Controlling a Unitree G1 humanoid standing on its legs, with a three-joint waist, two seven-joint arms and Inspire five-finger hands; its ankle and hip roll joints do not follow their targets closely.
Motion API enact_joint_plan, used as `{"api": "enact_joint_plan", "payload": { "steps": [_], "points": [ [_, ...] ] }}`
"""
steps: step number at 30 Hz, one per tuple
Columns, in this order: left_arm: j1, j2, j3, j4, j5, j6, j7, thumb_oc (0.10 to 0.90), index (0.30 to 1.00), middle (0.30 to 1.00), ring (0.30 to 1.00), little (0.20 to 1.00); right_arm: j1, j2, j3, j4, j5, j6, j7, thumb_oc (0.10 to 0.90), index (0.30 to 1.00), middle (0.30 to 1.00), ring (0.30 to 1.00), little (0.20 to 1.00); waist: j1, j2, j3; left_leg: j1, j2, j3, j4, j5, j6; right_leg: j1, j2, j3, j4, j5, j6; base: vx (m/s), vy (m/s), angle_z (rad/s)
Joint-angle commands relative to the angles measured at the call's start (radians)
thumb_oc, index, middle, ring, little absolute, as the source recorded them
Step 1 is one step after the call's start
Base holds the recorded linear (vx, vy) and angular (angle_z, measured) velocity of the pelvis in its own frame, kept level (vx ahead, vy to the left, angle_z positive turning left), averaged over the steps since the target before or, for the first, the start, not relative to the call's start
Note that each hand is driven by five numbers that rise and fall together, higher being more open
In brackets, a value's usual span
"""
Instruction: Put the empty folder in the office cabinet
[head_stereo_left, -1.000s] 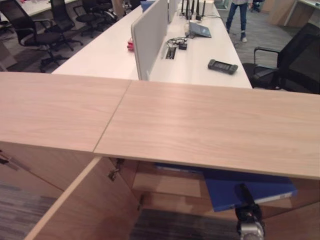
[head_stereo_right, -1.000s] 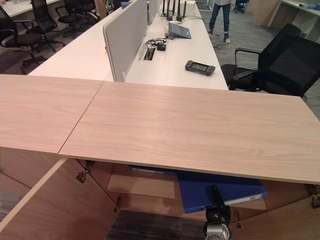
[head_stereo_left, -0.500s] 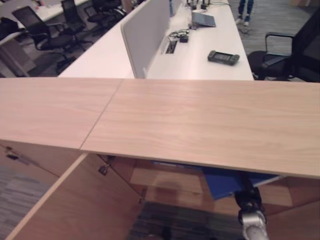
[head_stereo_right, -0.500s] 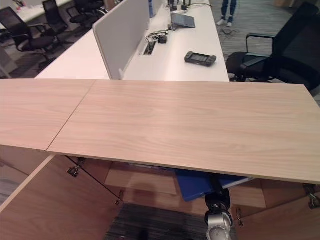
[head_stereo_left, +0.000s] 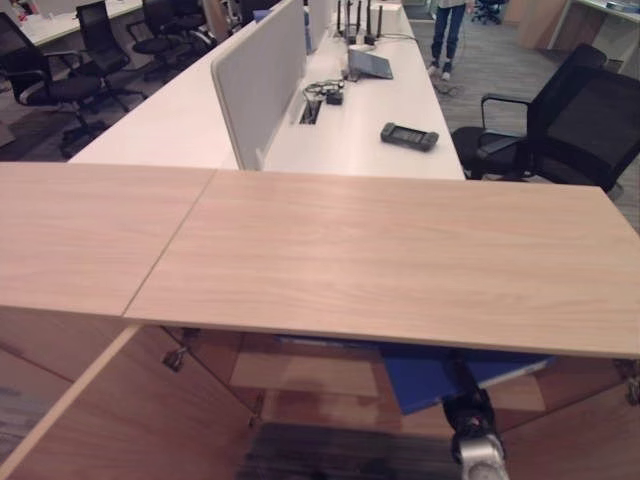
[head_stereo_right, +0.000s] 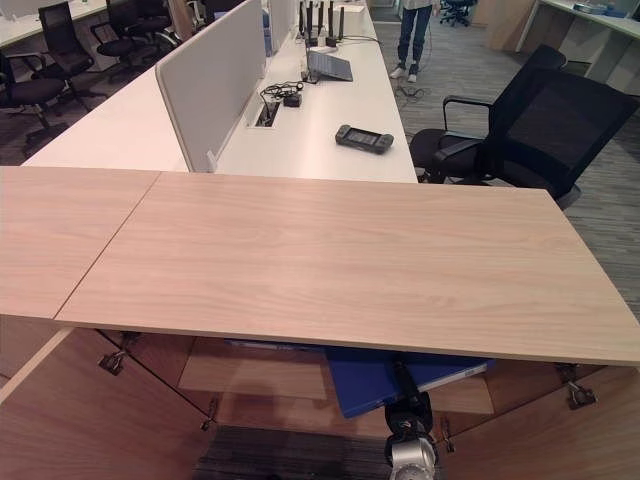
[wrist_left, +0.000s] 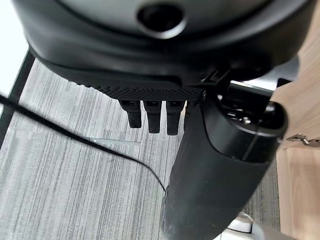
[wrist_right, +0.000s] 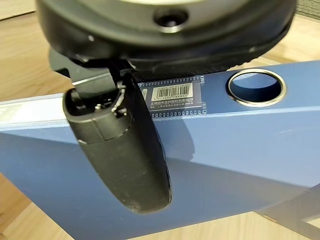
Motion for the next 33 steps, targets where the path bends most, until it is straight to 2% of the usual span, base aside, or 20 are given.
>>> {"api": "enact_joint_plan", "payload": {
  "steps": [1,3,5,7,10,13,14,15,17,19,21,26,33],
  "points": [
    [0.013,-0.005,-0.015,0.057,0.030,0.011,0.006,0.800,0.900,0.900,0.900,0.900,-0.082,-0.037,-0.036,-0.114,-0.006,-0.084,0.043,0.400,0.300,0.300,0.300,0.300,0.004,-0.016,0.010,-0.019,0.031,0.066,-0.030,0.036,-0.022,0.097,0.020,-0.017,-0.094,-0.015,0.001,0.00,0.000,0.00],
    [0.008,-0.002,-0.021,0.053,0.028,0.010,0.010,0.800,0.900,0.900,0.900,0.900,-0.090,-0.043,-0.040,-0.102,-0.007,-0.081,0.047,0.400,0.300,0.300,0.300,0.300,0.002,-0.012,0.022,-0.037,0.025,0.063,0.012,0.022,-0.023,0.089,0.012,-0.014,-0.082,-0.015,0.000,-0.05,0.025,0.00],
    [0.004,-0.006,-0.027,0.051,0.017,-0.002,0.014,0.800,0.900,0.900,0.900,0.900,-0.112,-0.052,-0.053,-0.079,0.000,-0.082,0.055,0.400,0.300,0.300,0.300,0.300,0.011,-0.008,0.049,-0.078,-0.011,-0.013,0.077,-0.015,-0.031,0.047,-0.003,0.016,-0.043,-0.021,-0.007,-0.10,0.057,-0.04],
    [0.003,-0.007,-0.032,0.048,0.008,-0.008,0.017,0.800,0.900,0.900,0.900,0.900,-0.119,-0.061,-0.065,-0.069,0.005,-0.087,0.056,0.400,0.300,0.300,0.300,0.300,0.008,-0.005,0.056,-0.104,-0.022,-0.035,0.097,-0.025,-0.031,0.028,-0.010,0.032,-0.027,-0.020,-0.003,-0.06,0.082,-0.12],
    [0.008,-0.004,-0.060,0.055,0.026,-0.005,0.008,0.800,0.900,0.900,0.900,0.900,-0.154,-0.072,-0.131,-0.072,0.015,-0.107,0.040,0.400,0.300,0.300,0.300,0.300,-0.007,0.015,0.075,-0.154,-0.018,0.029,0.122,-0.041,-0.005,-0.057,-0.066,0.012,0.082,-0.018,0.001,-0.15,0.185,-0.06],
    [-0.013,0.003,-0.102,0.012,0.021,-0.015,0.007,0.800,0.900,0.900,0.900,0.900,-0.226,-0.065,-0.158,-0.116,0.041,-0.150,0.017,0.400,0.300,0.300,0.300,0.300,-0.013,0.030,0.117,-0.283,-0.055,0.062,0.215,-0.075,0.032,-0.220,-0.141,0.053,0.220,-0.024,0.008,-0.30,0.213,-0.05],
    [-0.021,0.006,-0.126,-0.015,0.010,-0.021,0.008,0.800,0.900,0.900,0.900,0.900,-0.264,-0.065,-0.154,-0.142,0.041,-0.171,0.004,0.400,0.300,0.300,0.300,0.300,-0.009,0.036,0.139,-0.359,-0.074,0.076,0.275,-0.089,0.046,-0.292,-0.172,0.077,0.276,-0.030,0.008,-0.26,0.164,0.15],
    [-0.023,0.006,-0.126,-0.016,0.010,-0.020,0.008,0.800,0.900,0.900,0.900,0.900,-0.266,-0.065,-0.155,-0.143,0.040,-0.172,0.002,0.400,0.300,0.300,0.300,0.300,-0.007,0.034,0.136,-0.368,-0.075,0.079,0.283,-0.092,0.047,-0.304,-0.176,0.082,0.286,-0.033,0.008,-0.29,0.159,-0.03],
    [-0.035,0.005,-0.157,-0.046,0.000,-0.026,0.009,0.800,0.900,0.900,0.900,0.900,-0.301,-0.053,-0.143,-0.165,0.037,-0.193,-0.017,0.400,0.300,0.300,0.300,0.300,0.004,0.036,0.146,-0.480,-0.105,0.095,0.364,-0.111,0.066,-0.415,-0.214,0.121,0.366,-0.049,0.009,-0.18,0.104,-0.16],
    [-0.037,0.005,-0.167,-0.057,-0.006,-0.029,0.010,0.800,0.900,0.900,0.900,0.900,-0.313,-0.052,-0.137,-0.169,0.036,-0.200,-0.024,0.400,0.300,0.300,0.300,0.300,0.007,0.036,0.146,-0.519,-0.114,0.098,0.386,-0.116,0.072,-0.460,-0.227,0.140,0.396,-0.056,0.010,-0.12,0.075,-0.05],
    [-0.035,-0.007,-0.191,-0.084,-0.027,-0.035,0.006,0.800,0.900,0.900,0.900,0.900,-0.337,-0.045,-0.117,-0.190,0.024,-0.215,-0.042,0.400,0.300,0.300,0.300,0.300,0.016,0.040,0.146,-0.633,-0.139,0.109,0.458,-0.130,0.092,-0.579,-0.262,0.188,0.480,-0.076,0.010,-0.18,0.104,-0.09],
    [-0.021,-0.027,-0.209,-0.083,-0.023,-0.037,0.014,0.800,0.900,0.900,0.900,0.900,-0.339,-0.035,-0.133,-0.236,0.021,-0.251,-0.061,0.400,0.300,0.300,0.300,0.300,0.020,0.040,0.126,-0.764,-0.155,0.124,0.516,-0.137,0.110,-0.724,-0.299,0.240,0.571,-0.099,0.016,-0.03,0.034,-0.04],
    [-0.014,-0.026,-0.234,-0.100,-0.021,-0.041,0.026,0.800,0.900,0.900,0.900,0.900,-0.368,-0.045,-0.122,-0.322,-0.005,-0.291,-0.086,0.400,0.300,0.300,0.300,0.300,0.010,0.048,0.134,-0.836,-0.156,0.115,0.544,-0.129,0.110,-0.794,-0.294,0.253,0.595,-0.105,0.007,-0.02,-0.023,-0.11]
  ]
}}
